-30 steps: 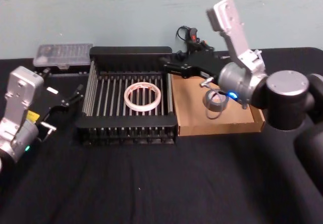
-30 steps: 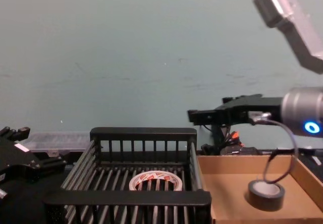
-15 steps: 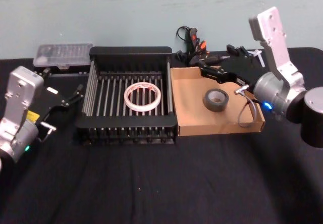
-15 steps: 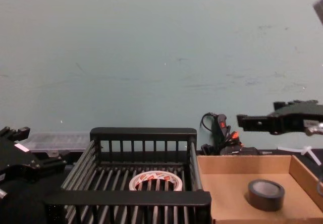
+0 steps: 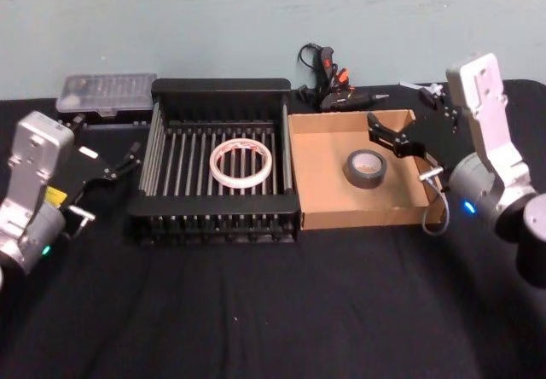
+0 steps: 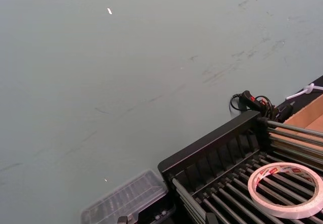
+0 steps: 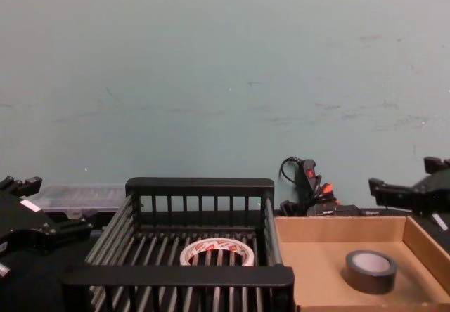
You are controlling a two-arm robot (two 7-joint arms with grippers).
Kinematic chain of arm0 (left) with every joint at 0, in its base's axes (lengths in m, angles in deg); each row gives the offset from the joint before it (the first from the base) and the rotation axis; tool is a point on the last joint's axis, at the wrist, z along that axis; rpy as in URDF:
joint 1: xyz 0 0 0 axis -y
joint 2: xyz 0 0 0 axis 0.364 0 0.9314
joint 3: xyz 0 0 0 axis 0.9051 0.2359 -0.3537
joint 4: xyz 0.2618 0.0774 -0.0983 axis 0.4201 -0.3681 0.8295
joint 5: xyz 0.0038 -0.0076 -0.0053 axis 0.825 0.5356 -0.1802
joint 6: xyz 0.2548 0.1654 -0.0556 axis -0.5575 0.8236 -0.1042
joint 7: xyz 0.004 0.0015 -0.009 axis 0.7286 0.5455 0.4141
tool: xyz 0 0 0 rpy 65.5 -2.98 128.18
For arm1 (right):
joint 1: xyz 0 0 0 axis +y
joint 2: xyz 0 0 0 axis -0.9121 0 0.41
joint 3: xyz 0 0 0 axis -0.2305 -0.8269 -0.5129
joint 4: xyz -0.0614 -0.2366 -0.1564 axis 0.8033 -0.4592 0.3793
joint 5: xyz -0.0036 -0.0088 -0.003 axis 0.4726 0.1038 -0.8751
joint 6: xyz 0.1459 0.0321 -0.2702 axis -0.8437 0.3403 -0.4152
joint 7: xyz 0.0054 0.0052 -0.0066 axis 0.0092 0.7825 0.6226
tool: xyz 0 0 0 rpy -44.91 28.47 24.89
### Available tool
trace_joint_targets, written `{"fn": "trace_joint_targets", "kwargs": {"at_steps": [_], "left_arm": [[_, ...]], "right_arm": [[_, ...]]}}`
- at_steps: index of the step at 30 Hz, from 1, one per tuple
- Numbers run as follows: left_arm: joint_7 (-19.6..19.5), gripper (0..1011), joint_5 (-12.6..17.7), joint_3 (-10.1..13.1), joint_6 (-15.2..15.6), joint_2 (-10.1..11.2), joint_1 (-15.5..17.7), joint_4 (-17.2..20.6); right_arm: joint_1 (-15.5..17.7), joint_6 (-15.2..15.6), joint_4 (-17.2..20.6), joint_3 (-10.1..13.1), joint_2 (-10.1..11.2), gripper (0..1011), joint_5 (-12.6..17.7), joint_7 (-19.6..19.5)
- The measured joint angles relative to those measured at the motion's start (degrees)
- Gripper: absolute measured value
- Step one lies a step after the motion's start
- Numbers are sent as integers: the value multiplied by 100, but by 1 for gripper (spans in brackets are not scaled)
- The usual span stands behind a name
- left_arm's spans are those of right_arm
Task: Pick up the white tape and place it into the black box , Pick up the silver tape and place it into the brown box.
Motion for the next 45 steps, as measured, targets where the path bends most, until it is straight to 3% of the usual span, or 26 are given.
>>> {"fn": "trace_joint_targets", "kwargs": {"at_steps": [5,13,25,45], "left_arm": [[0,1001,0,0,0,0,0,0],[0,1001,0,0,0,0,0,0],[0,1001,0,0,0,0,0,0],[0,1001,0,0,0,0,0,0]], "right_arm": [[78,-313,-194,32,-69,1002,-236,-168],[119,-518,-446,94,-142,1002,-487,-290],[164,-548,-560,211,-233,1002,-692,-289],[160,-543,-557,196,-222,1002,-683,-280]]}}
